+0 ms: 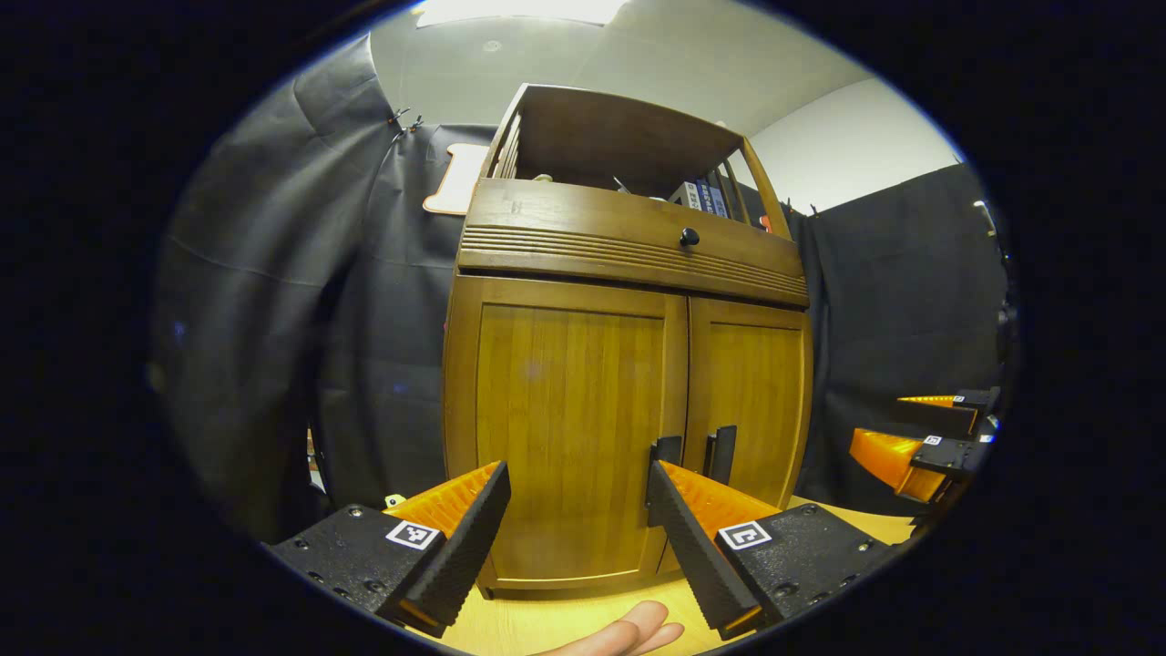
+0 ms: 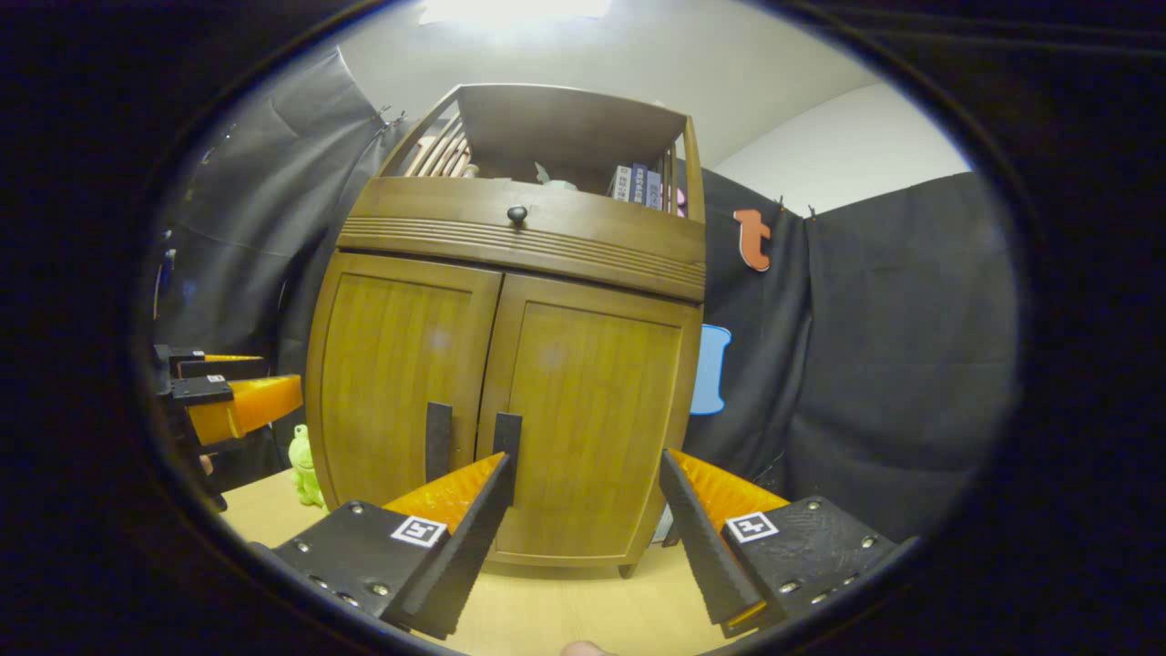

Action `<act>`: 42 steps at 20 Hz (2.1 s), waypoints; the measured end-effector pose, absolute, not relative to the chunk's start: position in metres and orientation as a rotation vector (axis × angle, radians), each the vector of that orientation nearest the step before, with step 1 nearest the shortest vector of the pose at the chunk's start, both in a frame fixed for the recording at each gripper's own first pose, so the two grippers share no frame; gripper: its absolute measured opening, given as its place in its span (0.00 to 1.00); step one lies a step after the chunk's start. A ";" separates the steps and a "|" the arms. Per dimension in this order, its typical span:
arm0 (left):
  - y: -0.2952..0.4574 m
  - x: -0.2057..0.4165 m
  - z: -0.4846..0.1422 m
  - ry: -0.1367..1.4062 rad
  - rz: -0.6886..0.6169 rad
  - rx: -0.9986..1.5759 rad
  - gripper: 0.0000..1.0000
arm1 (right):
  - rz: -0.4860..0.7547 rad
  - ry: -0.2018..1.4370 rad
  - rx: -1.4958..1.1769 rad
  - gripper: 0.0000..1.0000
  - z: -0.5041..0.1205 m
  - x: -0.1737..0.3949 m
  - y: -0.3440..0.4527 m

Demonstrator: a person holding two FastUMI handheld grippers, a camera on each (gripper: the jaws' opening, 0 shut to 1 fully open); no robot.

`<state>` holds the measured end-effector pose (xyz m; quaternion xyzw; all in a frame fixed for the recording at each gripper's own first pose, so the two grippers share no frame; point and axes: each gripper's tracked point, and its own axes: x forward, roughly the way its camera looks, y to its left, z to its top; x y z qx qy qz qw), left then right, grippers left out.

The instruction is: Open the right door of the double-door shoe cabinet with the right hand, and open the left door with the left hand.

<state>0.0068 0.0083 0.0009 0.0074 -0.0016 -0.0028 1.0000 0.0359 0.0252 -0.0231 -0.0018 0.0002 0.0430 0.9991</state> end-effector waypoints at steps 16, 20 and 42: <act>0.012 0.022 -0.007 0.007 -0.014 0.034 0.99 | 0.275 0.218 0.127 0.94 -0.122 0.195 0.126; 0.003 0.022 -0.008 0.002 -0.023 0.069 0.96 | 0.337 0.235 0.157 0.30 -0.122 0.193 0.143; -0.002 0.019 -0.009 -0.011 -0.064 0.074 0.92 | 0.563 0.242 0.245 0.25 -0.109 0.105 0.083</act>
